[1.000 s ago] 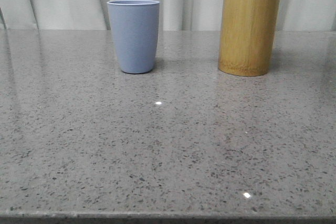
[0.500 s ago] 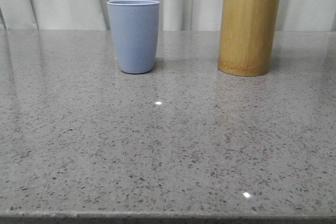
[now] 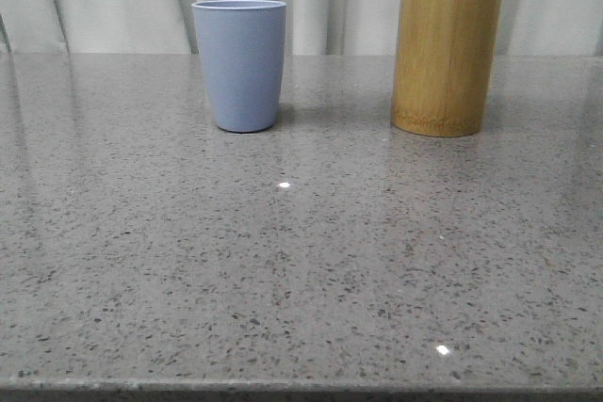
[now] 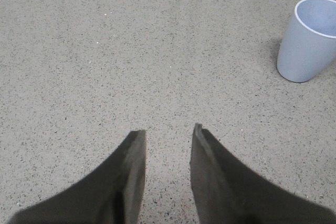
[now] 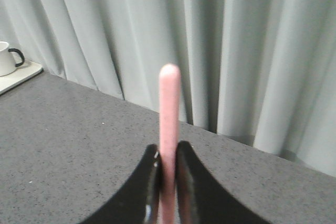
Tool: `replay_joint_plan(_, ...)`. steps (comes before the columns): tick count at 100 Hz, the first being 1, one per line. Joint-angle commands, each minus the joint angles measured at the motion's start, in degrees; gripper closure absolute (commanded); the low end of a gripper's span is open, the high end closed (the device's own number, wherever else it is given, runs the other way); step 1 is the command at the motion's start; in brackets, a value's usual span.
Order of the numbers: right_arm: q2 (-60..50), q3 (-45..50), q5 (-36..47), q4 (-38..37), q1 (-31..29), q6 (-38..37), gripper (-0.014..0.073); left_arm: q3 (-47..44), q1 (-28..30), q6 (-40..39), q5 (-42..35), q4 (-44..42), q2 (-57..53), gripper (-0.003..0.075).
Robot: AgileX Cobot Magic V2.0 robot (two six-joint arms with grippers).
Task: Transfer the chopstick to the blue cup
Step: 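Carry the chopstick over the blue cup and lower it inside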
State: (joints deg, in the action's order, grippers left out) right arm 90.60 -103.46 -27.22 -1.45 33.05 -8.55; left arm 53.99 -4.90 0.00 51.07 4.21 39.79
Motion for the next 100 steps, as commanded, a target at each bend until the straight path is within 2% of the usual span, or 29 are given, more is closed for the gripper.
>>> replay_joint_plan(1, -0.9, -2.0, 6.8, 0.3, 0.9, 0.1, 0.0680, 1.4, 0.2, -0.4, -4.5, 0.3, 0.1, 0.0513)
replay_joint_plan(55, 6.5, -2.0, 12.2, 2.3, 2.2, 0.1, 0.0680, 1.4, 0.2, -0.4, -4.5, 0.3, 0.1, 0.0513)
replay_joint_plan(100, 10.8, -2.0, 12.6, 2.3, 2.2, 0.1, 0.0678, 1.4, 0.2, -0.4, -4.5, 0.3, 0.1, 0.0514)
